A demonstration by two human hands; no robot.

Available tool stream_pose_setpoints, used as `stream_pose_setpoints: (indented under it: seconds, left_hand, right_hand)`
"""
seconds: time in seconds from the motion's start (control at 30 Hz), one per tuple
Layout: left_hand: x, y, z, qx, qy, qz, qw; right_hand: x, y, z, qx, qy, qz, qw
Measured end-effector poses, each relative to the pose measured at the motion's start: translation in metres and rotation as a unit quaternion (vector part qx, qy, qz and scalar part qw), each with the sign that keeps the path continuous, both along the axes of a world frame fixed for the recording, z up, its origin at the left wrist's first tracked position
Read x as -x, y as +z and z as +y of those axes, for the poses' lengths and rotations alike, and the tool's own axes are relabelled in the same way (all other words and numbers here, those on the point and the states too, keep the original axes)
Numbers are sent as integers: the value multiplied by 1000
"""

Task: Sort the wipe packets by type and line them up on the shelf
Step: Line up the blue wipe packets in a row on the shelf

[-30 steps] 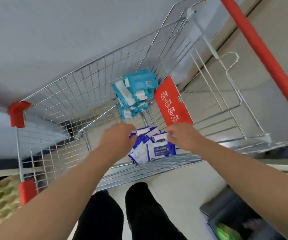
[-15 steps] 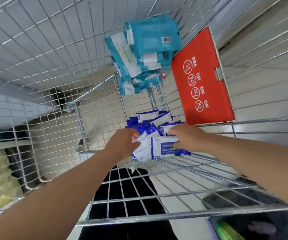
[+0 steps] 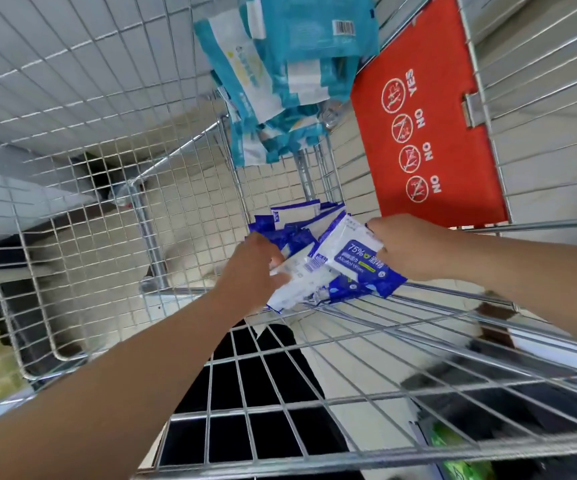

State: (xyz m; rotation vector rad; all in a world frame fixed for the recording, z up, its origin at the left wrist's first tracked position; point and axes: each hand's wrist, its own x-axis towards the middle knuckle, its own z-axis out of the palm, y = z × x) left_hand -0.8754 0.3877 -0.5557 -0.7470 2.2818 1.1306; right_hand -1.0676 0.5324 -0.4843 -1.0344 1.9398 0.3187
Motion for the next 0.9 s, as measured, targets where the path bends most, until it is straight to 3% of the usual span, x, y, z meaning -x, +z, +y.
stream_pose_setpoints:
  seconds: [0.23,0.47,0.77,0.9]
  left_hand:
    - [-3,0,-4,-69,81,15,994]
    - [-17,11,-30,-92,57,-47,993]
    - [-40,17,-46,-171,174,-75,967]
    - [-40,29,-49,-201,214,-59,954]
  right_hand:
    - [-1,3,2,49,-89,11,995]
    - [-15,-13,3,97,-129,-10,987]
    - [-30,-17,-2,92,-35,109,989]
    - [-33,-13,-13,20,30,81,996]
